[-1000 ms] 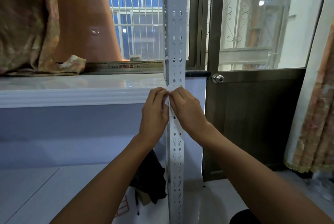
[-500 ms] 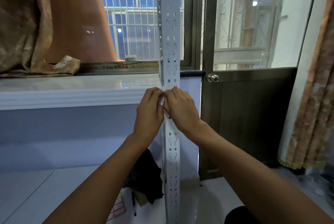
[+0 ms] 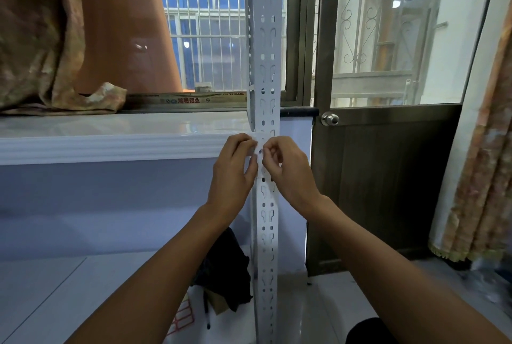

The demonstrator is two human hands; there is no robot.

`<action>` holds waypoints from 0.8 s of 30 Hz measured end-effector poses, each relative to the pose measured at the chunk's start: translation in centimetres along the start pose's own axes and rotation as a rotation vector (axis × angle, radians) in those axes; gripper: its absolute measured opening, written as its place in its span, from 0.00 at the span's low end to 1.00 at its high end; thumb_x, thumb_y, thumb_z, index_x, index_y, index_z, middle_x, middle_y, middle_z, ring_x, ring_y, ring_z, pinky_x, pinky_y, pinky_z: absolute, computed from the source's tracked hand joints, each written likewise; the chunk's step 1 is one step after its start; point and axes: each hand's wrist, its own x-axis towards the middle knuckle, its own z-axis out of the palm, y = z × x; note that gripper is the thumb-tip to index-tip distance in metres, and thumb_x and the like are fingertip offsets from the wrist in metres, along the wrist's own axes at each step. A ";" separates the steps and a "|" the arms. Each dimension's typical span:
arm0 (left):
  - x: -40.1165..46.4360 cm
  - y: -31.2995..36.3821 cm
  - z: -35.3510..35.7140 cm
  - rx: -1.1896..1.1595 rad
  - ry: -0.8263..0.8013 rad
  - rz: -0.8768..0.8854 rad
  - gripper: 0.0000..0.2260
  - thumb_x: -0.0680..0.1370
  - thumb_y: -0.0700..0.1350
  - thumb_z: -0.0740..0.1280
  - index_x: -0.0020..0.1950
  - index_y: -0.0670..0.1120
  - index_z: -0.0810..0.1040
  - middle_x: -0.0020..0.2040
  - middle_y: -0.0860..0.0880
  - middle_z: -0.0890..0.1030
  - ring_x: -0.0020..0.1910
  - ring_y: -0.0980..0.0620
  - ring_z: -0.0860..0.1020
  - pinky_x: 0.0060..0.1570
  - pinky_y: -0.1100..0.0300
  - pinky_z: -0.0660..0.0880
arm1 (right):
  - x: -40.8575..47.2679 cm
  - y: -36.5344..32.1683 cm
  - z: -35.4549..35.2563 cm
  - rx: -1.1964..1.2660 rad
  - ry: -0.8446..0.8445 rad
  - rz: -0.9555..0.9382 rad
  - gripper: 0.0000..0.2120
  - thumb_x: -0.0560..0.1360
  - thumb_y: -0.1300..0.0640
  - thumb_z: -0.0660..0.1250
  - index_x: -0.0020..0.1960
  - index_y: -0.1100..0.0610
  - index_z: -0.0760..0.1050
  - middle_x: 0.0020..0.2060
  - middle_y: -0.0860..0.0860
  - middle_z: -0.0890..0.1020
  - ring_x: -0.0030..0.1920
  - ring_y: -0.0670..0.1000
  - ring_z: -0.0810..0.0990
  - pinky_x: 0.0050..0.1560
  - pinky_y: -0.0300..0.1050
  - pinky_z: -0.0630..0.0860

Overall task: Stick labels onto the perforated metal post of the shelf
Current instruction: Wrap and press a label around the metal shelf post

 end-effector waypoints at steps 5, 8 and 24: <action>-0.1 0.2 0.1 -0.017 0.021 -0.001 0.10 0.78 0.39 0.72 0.59 0.40 0.80 0.59 0.48 0.76 0.57 0.64 0.71 0.59 0.76 0.68 | 0.0 -0.1 -0.2 0.044 0.007 0.038 0.01 0.80 0.60 0.66 0.50 0.58 0.76 0.43 0.50 0.79 0.41 0.48 0.78 0.44 0.41 0.78; 0.0 0.3 0.0 -0.028 0.020 -0.004 0.10 0.78 0.40 0.72 0.58 0.41 0.81 0.59 0.49 0.76 0.57 0.61 0.74 0.59 0.73 0.70 | -0.3 -0.3 -0.5 0.116 0.024 0.102 0.01 0.80 0.60 0.66 0.50 0.58 0.76 0.43 0.50 0.80 0.42 0.47 0.78 0.44 0.37 0.78; -0.4 1.8 0.1 -0.090 -0.050 -0.131 0.05 0.81 0.45 0.68 0.55 0.46 0.82 0.53 0.54 0.77 0.48 0.60 0.77 0.49 0.68 0.74 | -1.7 -0.7 -1.8 0.325 -0.013 0.243 0.04 0.79 0.61 0.69 0.52 0.57 0.75 0.32 0.55 0.79 0.34 0.54 0.78 0.41 0.46 0.79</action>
